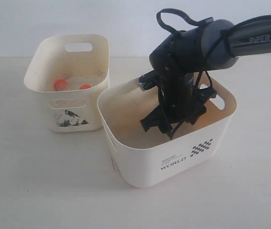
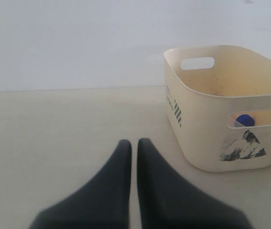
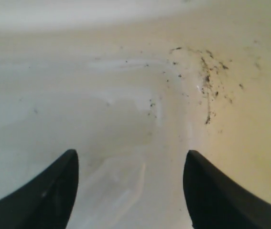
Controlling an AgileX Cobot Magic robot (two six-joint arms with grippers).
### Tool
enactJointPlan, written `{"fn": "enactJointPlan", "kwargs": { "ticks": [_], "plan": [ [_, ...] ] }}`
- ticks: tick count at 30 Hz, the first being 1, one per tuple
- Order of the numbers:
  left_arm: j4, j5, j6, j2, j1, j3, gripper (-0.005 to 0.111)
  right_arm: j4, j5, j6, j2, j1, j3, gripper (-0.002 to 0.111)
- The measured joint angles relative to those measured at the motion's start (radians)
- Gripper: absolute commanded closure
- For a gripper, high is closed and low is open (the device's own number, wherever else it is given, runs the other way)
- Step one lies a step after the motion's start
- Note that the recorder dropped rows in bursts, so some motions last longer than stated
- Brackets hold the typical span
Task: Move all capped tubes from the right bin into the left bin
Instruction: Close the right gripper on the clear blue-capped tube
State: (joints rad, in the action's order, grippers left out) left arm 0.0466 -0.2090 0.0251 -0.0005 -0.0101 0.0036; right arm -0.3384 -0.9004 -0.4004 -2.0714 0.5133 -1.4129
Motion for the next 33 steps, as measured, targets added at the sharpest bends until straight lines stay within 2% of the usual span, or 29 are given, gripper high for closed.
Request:
{"fn": "enactJointPlan", "kwargs": {
  "ticks": [6,12,33],
  "plan": [
    [0.000,0.000,0.000,0.000,0.000,0.000,0.102,-0.018,0.006,0.032,0.000,-0.002,0.000,0.047],
    [0.000,0.000,0.000,0.000,0.000,0.000,0.102,0.062,0.046,0.052,-0.002,-0.002,0.000,0.047],
    [0.000,0.000,0.000,0.000,0.000,0.000,0.102,0.064,0.049,0.075,-0.043,-0.002,0.000,0.048]
  ]
}}
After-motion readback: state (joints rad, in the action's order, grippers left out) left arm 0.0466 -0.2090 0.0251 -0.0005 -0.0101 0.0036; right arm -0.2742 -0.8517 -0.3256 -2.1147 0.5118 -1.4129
